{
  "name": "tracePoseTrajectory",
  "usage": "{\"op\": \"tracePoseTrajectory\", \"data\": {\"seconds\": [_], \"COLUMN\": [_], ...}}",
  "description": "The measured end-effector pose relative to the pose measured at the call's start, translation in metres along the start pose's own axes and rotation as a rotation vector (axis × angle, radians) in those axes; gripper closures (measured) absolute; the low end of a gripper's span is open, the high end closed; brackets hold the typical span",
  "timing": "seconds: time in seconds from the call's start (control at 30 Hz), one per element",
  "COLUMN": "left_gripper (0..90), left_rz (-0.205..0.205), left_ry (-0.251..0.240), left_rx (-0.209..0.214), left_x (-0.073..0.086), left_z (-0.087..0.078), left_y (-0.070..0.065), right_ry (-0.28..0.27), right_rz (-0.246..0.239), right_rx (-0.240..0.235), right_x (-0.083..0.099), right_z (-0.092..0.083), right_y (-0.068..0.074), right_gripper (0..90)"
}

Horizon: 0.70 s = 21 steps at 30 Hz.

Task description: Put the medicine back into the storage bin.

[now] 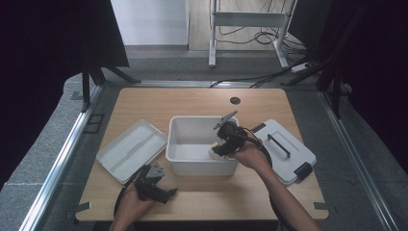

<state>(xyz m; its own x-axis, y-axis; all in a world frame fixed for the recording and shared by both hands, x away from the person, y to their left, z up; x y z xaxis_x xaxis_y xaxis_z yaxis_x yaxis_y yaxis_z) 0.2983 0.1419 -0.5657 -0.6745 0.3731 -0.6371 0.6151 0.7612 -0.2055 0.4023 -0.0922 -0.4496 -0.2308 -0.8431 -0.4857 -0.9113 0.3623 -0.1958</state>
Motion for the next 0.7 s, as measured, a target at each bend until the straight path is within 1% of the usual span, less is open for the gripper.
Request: {"op": "tracePoseTrajectory", "data": {"seconds": [0.07,0.1,0.2,0.3,0.37,0.43,0.5,0.57,0.6,0.7], "left_gripper": [2.1,2.1,2.1,2.0,2.0,2.0,2.0,1.9,1.8,1.7], "left_rz": [0.000,0.000,0.000,0.000,0.000,0.000,0.000,0.001,0.001,0.001], "left_ry": [0.000,0.000,0.001,0.001,0.001,0.001,0.001,0.002,0.002,0.002], "left_rx": [0.000,0.000,0.000,0.000,0.000,0.000,0.000,0.001,0.001,0.002], "left_x": [0.000,0.000,0.000,0.000,0.000,0.000,0.000,0.000,0.000,0.000], "left_z": [0.000,0.000,0.000,0.000,0.000,0.000,0.000,0.000,0.000,0.000], "left_y": [0.000,0.000,0.000,0.000,0.000,0.000,0.000,0.000,0.000,0.000], "right_ry": [-0.018,-0.026,-0.054,-0.082,-0.096,-0.096,-0.100,-0.110,-0.115,-0.129], "right_rz": [0.008,0.005,0.018,0.031,0.033,0.031,0.029,0.032,0.037,0.040], "right_rx": [0.010,0.009,0.011,0.002,0.002,0.003,0.021,0.034,0.044,0.034], "right_x": [-0.002,-0.003,-0.003,-0.002,0.000,0.003,0.006,0.010,0.012,0.021], "right_z": [-0.004,-0.007,-0.016,-0.026,-0.032,-0.038,-0.044,-0.049,-0.052,-0.060], "right_y": [-0.001,-0.002,-0.002,-0.002,-0.001,0.001,0.002,0.003,0.003,0.007], "right_gripper": [35.3,34.0,29.3,23.5,17.6,13.0,10.9,2.5,0.3,0.0]}}
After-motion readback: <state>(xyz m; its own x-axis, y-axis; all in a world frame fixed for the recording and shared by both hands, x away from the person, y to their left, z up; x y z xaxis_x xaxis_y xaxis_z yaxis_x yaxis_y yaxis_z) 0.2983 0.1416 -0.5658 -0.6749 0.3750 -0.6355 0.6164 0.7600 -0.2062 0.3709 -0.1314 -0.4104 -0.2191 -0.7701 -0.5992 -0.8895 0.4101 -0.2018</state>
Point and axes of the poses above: each handheld gripper's, and its own axes: z roughly forward along the jaws, x roughly out of its underside, y roughly to its left, the point moved 6 cm from there along z, roughly forward along the jaws, and after that the axes turned 15 degrees about -z, right-handed, at the moved point
